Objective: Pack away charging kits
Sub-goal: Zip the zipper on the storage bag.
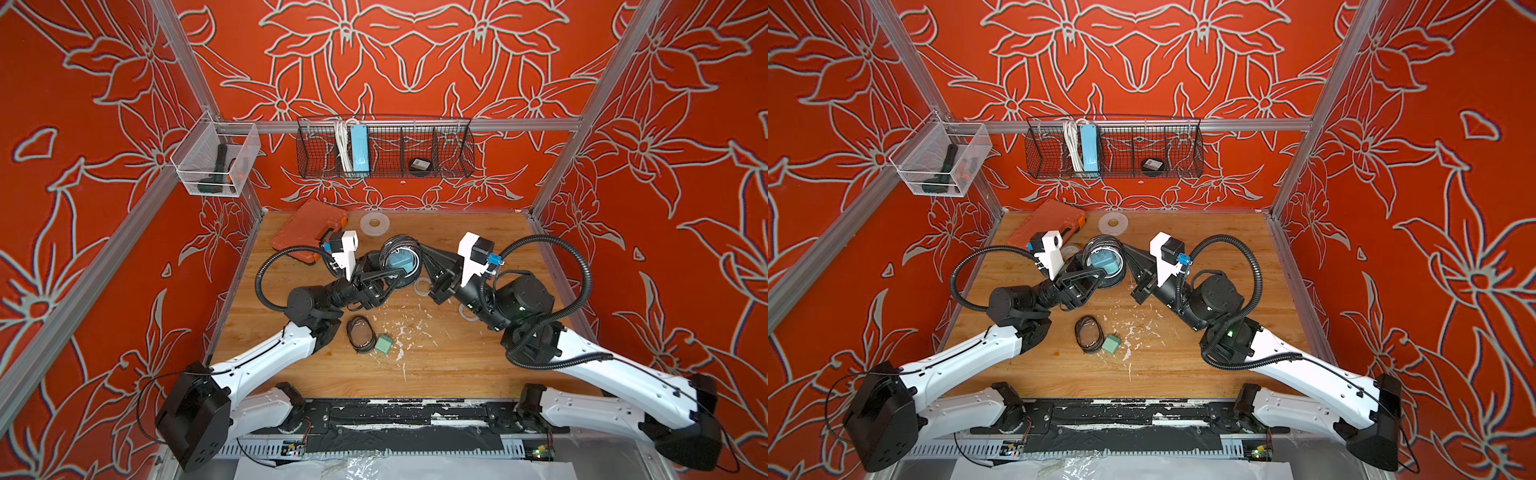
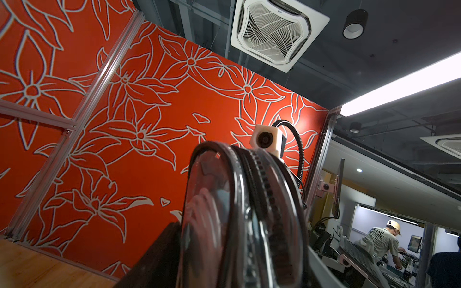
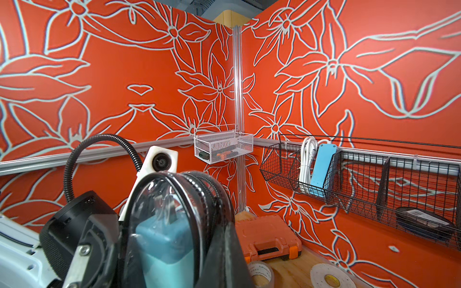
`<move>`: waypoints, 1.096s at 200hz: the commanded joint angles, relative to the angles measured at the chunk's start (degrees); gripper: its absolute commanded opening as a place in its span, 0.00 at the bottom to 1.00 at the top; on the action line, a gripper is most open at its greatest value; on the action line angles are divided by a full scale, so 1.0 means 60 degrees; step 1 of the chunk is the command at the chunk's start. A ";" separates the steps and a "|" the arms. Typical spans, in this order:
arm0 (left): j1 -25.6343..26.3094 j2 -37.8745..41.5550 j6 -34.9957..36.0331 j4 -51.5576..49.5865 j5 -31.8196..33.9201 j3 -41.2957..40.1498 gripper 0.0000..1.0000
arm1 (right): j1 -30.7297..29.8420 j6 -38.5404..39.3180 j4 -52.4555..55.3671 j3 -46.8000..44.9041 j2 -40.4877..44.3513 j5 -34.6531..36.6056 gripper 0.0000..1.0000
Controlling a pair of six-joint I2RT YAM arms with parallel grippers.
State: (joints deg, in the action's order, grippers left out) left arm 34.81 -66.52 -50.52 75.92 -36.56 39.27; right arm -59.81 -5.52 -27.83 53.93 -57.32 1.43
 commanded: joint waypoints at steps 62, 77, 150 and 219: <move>-0.0037 -0.0335 0.0134 -0.1004 -0.0481 0.0711 0.05 | -0.0051 0.0211 0.0152 0.0170 0.0079 0.0044 0.00; -0.0030 -0.0382 0.0356 -0.1645 -0.0642 0.0968 0.00 | -0.0029 0.0455 0.0645 0.0282 0.0105 0.0264 0.00; -0.0030 0.0910 0.4849 -0.8765 -0.0909 0.1905 0.00 | 0.0168 0.2441 0.4321 0.1847 0.0171 0.0907 0.00; -0.0030 0.1573 0.6106 -1.1994 0.0149 0.1306 0.00 | 0.0327 0.4111 0.3327 0.0495 0.0983 0.0745 0.00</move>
State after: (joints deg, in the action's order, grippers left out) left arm 34.57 -57.45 -18.09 15.88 -36.67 49.60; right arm -58.65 12.99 -1.61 57.39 -53.67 5.52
